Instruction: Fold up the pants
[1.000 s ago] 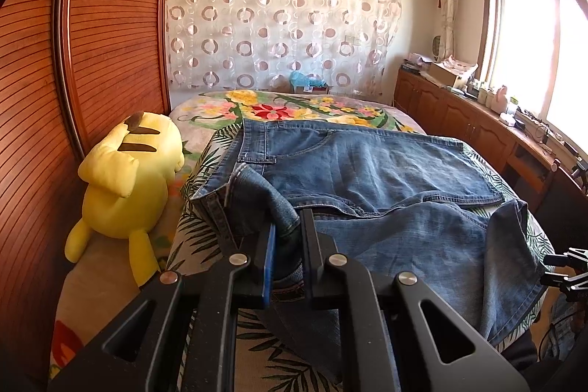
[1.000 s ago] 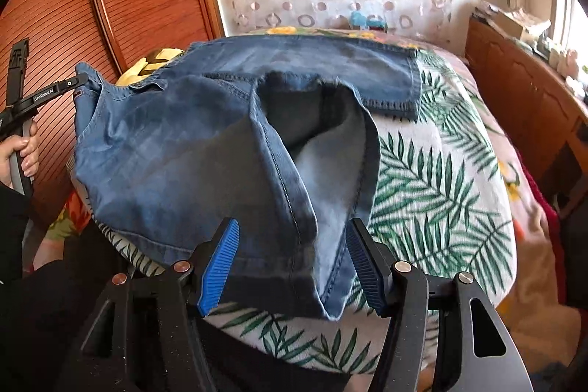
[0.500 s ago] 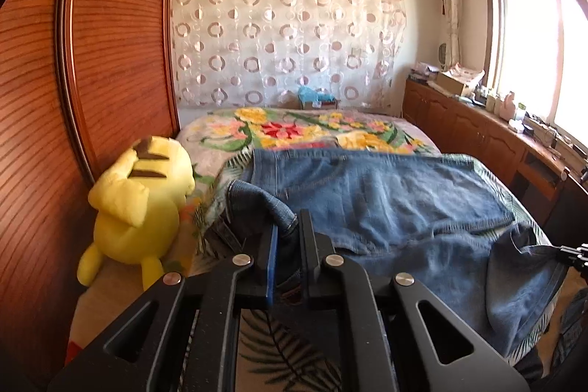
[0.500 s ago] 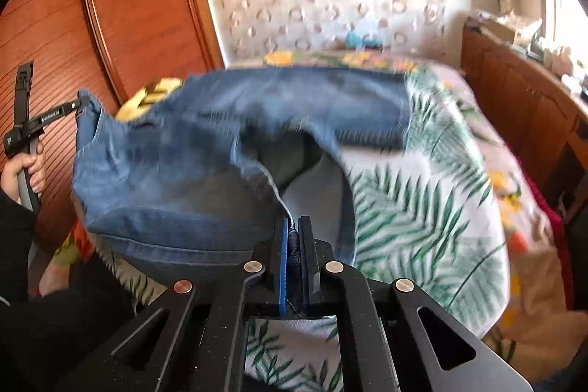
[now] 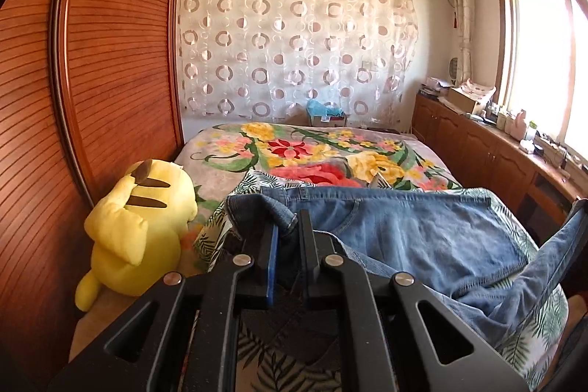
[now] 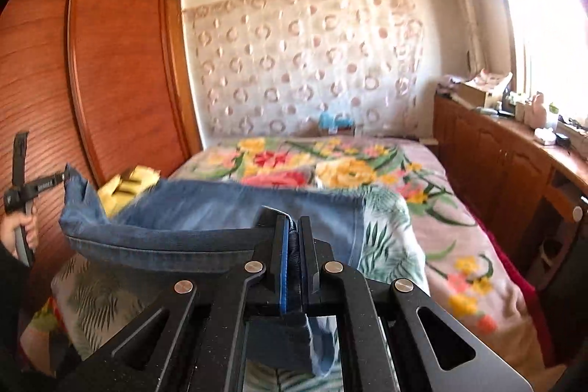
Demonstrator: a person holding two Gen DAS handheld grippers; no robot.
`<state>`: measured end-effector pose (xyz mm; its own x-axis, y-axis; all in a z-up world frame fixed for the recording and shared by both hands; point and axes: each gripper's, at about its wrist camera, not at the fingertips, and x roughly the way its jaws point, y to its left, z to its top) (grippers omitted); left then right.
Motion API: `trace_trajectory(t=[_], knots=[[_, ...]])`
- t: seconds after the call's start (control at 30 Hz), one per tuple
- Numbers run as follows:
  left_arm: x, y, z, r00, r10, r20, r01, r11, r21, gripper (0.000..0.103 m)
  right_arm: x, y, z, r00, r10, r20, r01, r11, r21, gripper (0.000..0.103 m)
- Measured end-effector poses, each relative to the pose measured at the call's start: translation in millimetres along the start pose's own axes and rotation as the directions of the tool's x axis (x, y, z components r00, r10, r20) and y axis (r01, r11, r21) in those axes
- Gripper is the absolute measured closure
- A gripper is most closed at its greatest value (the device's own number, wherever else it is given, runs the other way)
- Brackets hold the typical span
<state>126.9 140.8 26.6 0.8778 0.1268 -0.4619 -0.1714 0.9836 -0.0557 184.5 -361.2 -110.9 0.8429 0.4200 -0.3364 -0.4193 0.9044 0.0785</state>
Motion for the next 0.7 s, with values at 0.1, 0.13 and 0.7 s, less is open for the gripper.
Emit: trace_trajectory(t=[0.1, 0.13, 0.7], knots=[[12.4, -3.5, 8.4, 1.0, -0.001, 0.001, 0.001, 1.0, 0.005, 0.093, 5.4, 4.1, -0.1, 1.0, -0.017, 0.019, 0.017, 1.0, -0.008, 0.099], [15.0, -4.2, 10.5, 1.0, -0.002, 0.001, 0.002, 1.0, 0.007, 0.093, 5.6, 6.7, -1.9, 0.999, -0.026, 0.02, 0.026, 0.999, -0.018, 0.099], [116.1, -6.7, 38.8, 0.996, 0.031, -0.086, -0.029, 0.999, 0.023, 0.093, 77.6, 13.4, 22.7, 0.991, -0.087, -0.101, 0.084, 0.996, -0.03, 0.099]])
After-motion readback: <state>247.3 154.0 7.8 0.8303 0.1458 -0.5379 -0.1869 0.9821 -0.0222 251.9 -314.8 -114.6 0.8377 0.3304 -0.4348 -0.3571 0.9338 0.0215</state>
